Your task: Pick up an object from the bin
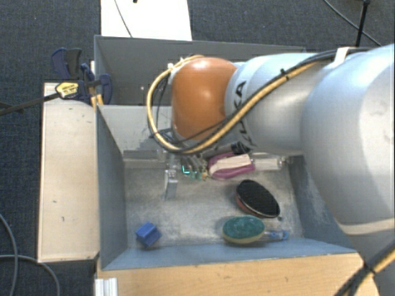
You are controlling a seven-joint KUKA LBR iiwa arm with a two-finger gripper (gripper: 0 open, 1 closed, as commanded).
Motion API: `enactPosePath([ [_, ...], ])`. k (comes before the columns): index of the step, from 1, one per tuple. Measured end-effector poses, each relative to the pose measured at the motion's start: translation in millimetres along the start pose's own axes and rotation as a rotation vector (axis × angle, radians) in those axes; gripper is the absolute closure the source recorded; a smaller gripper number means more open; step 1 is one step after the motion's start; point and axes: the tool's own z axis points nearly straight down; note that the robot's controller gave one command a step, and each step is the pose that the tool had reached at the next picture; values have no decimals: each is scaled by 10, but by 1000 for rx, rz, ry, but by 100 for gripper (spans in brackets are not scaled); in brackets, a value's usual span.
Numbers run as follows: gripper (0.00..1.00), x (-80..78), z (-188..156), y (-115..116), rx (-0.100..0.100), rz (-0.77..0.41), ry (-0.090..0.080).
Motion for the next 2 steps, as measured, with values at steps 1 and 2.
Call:
enactPosePath([
  [1, 0, 639, -102, 628, -3, -117, -4],
  [2, 0, 877, -675, 169, 0, -48, -9],
])
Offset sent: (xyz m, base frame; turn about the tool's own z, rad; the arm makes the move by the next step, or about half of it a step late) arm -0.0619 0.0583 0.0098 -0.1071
